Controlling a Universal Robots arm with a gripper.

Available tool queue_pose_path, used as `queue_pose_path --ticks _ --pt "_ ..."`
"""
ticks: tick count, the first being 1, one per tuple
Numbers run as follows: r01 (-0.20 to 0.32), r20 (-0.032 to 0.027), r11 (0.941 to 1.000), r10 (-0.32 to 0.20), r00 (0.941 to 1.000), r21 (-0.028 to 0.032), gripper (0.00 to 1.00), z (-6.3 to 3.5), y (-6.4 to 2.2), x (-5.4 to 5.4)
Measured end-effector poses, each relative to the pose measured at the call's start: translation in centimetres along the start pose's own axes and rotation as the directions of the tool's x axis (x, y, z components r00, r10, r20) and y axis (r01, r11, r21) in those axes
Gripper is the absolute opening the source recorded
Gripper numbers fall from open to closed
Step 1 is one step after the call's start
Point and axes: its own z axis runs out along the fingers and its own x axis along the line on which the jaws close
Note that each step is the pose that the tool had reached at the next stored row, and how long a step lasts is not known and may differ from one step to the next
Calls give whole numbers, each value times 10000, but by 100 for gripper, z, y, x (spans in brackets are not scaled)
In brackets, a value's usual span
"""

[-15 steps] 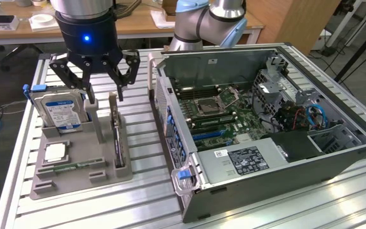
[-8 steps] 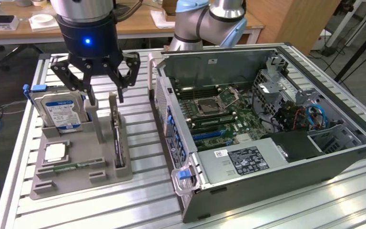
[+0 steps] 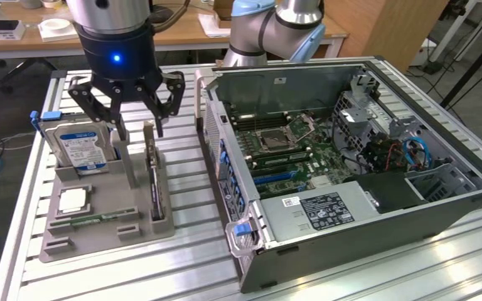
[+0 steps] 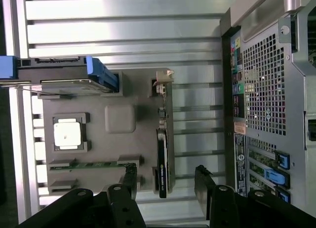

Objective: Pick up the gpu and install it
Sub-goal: 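Pick up the gpu and move the gpu toward the slot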

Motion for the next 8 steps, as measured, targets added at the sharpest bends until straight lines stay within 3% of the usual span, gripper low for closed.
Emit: queue_pose_path --ticks 8 --pt "0 0 10000 0 10000 0 59 45 -2 -1"
